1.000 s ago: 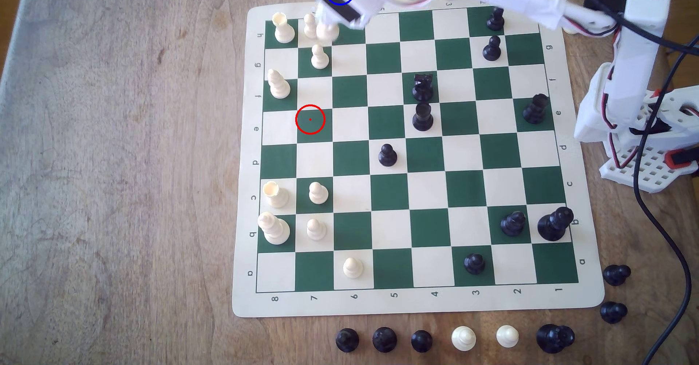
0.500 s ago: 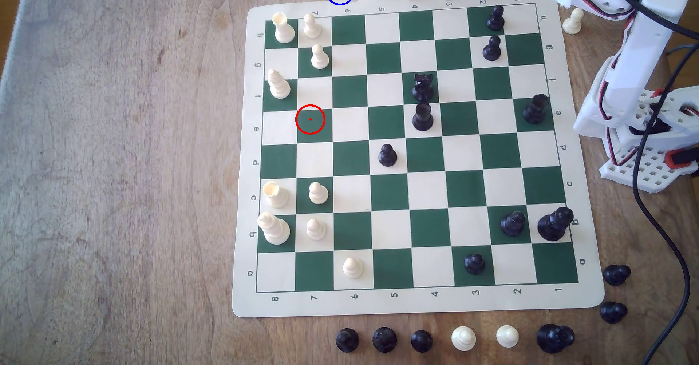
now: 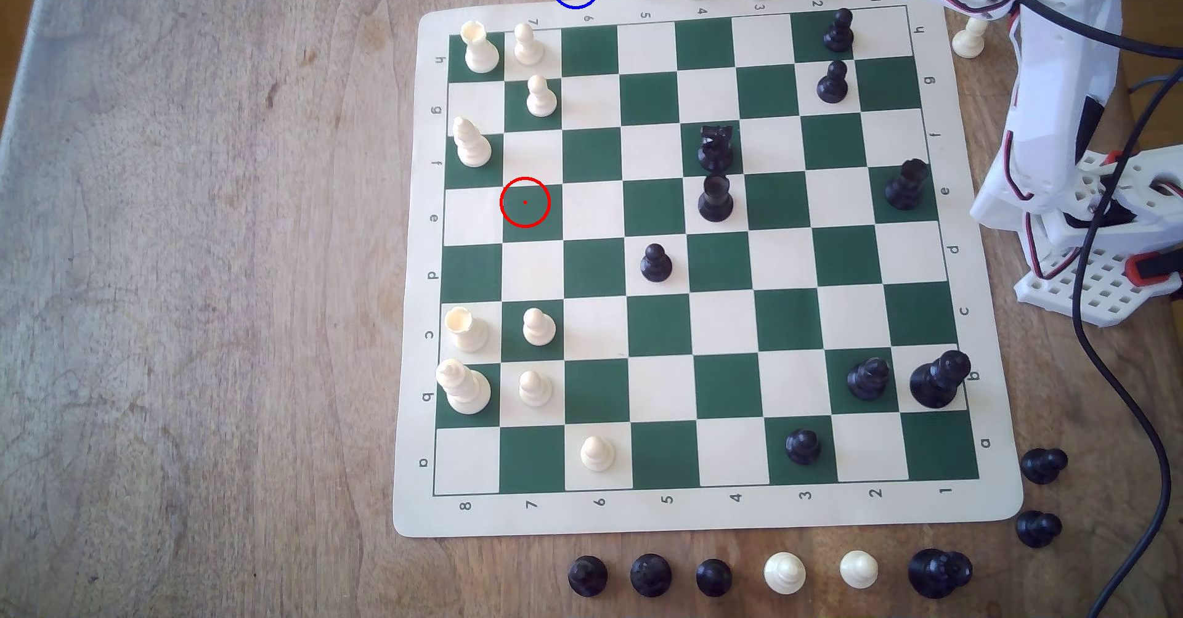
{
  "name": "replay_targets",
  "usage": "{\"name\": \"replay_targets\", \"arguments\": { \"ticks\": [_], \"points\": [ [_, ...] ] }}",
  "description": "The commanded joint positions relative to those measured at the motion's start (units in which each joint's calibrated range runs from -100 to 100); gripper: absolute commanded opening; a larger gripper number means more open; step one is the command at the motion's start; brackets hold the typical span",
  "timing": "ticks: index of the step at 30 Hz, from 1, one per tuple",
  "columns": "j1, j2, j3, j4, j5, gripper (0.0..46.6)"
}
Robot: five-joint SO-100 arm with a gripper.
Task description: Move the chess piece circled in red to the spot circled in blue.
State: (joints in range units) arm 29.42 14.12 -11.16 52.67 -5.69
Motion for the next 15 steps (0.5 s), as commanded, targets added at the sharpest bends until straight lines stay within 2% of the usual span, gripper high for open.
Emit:
{"name": "replay_targets", "arguments": {
  "ticks": [1,15],
  "points": [
    [1.5,1.7,-7.5,-2.1,0.4,0.3],
    [2.1,11.3,-12.7,-5.7,1.2,0.3]
  ]
}}
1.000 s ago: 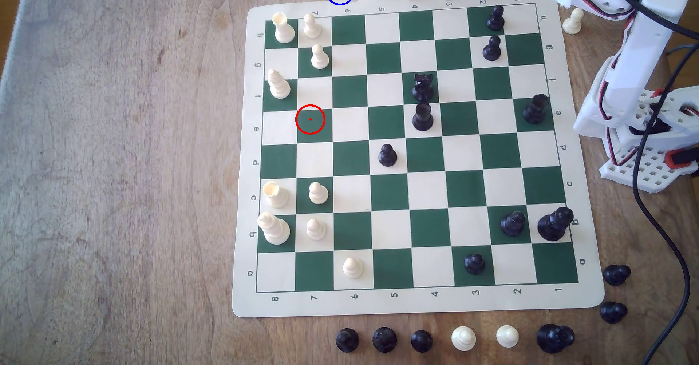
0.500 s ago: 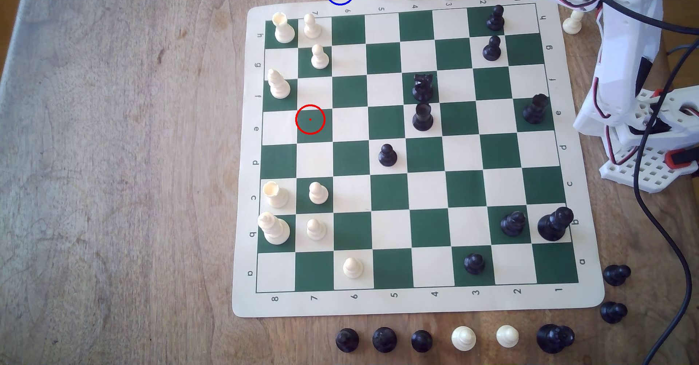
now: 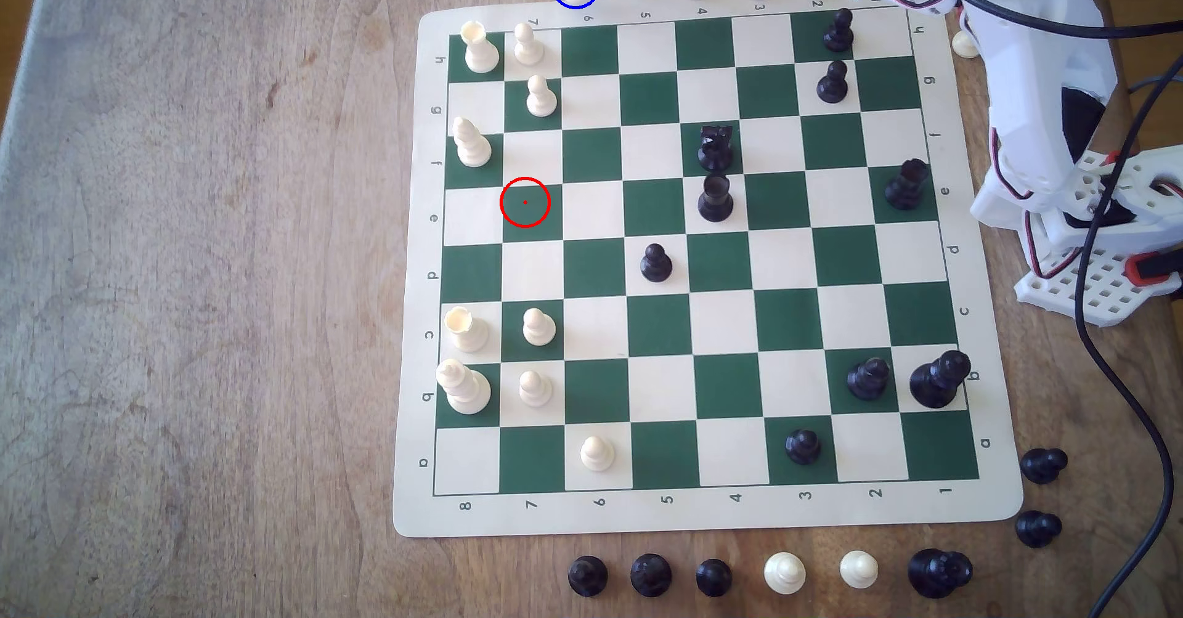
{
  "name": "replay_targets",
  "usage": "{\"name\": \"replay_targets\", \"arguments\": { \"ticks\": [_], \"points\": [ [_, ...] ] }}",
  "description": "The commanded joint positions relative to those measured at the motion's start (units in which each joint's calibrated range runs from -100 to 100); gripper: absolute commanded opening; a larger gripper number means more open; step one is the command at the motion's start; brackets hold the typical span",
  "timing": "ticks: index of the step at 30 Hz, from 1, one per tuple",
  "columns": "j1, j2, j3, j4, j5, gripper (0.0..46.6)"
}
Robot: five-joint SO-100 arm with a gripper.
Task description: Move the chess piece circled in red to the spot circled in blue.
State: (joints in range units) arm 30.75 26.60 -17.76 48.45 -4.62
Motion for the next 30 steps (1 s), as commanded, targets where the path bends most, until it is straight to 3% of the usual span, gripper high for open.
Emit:
{"name": "replay_targets", "arguments": {
  "ticks": [1,30],
  "points": [
    [0.9,-0.8,-6.4,-1.7,0.2,0.3],
    [0.3,3.8,-9.5,-1.9,2.4,0.3]
  ]
}}
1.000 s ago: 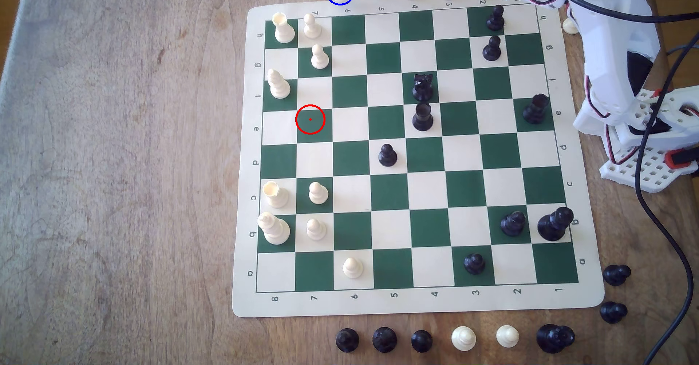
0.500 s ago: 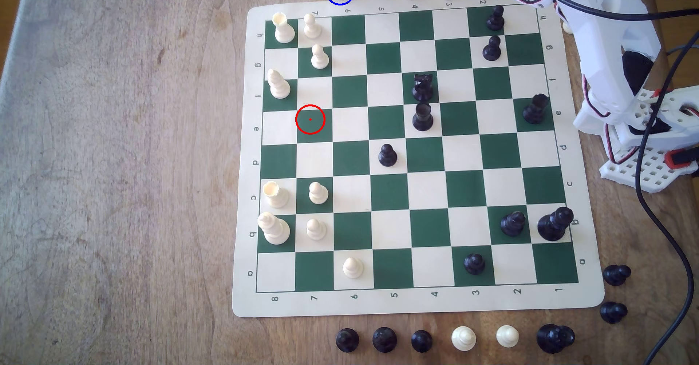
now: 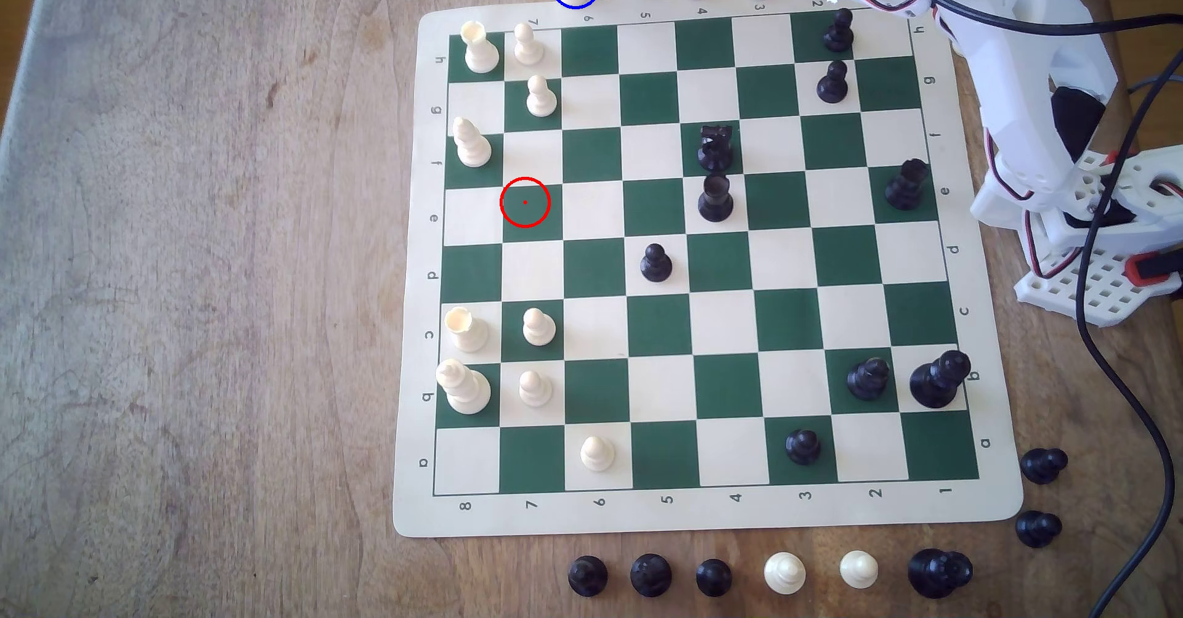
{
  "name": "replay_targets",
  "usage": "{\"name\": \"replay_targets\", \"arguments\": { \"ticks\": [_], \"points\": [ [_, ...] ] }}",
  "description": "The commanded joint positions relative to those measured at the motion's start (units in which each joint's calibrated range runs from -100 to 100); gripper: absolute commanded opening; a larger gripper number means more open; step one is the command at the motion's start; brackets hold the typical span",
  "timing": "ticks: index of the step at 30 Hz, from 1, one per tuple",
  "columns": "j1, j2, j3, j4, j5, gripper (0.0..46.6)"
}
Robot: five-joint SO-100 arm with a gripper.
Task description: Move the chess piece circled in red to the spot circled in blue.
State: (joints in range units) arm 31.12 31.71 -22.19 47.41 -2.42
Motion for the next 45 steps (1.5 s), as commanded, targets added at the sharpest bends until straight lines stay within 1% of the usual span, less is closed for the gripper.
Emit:
{"name": "replay_targets", "arguments": {
  "ticks": [1,5,10,11,18,22,35,40,41,44,45],
  "points": [
    [0.0,-1.3,-5.1,-1.0,0.4,0.3],
    [0.2,-1.4,-5.1,-1.0,0.6,0.8],
    [0.2,-1.5,-5.1,-1.0,0.7,12.7],
    [0.2,-1.6,-5.1,-1.0,0.7,13.4],
    [0.4,-3.1,-4.7,-0.8,1.1,14.0],
    [0.5,-6.3,-1.7,-0.4,1.3,14.4],
    [1.0,-20.4,11.4,1.2,1.5,14.4],
    [0.4,-28.8,15.5,5.7,0.9,14.1],
    [0.0,-33.2,19.6,6.0,0.9,14.6],
    [-1.4,-40.9,27.4,6.0,0.9,14.9],
    [-2.9,-46.9,34.0,6.0,0.8,15.0]
  ]
}}
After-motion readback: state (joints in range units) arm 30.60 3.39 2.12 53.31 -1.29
